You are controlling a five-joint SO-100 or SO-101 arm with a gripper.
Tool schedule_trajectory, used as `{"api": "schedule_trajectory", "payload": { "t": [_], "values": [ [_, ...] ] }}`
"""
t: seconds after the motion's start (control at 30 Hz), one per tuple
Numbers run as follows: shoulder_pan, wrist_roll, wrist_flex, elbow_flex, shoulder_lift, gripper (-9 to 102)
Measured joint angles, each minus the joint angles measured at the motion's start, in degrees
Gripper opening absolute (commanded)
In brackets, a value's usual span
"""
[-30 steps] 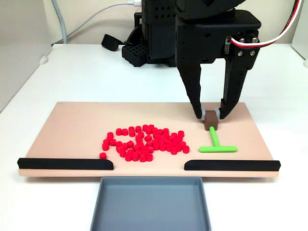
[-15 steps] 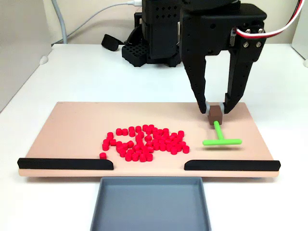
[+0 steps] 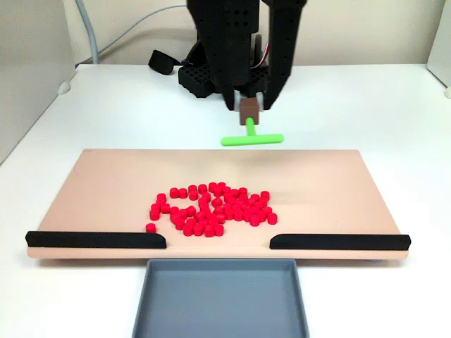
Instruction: Grasp a green tool by the dark brown handle.
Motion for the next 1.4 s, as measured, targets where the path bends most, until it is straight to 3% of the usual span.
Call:
{"api": "schedule_trajectory", "payload": {
  "t": [0.3, 1.4],
  "values": [
    [5.36, -1.58, 0.0, 0.0, 0.62, 0],
    [4.22, 1.49, 4.13, 0.0, -1.58, 0]
  ]
}}
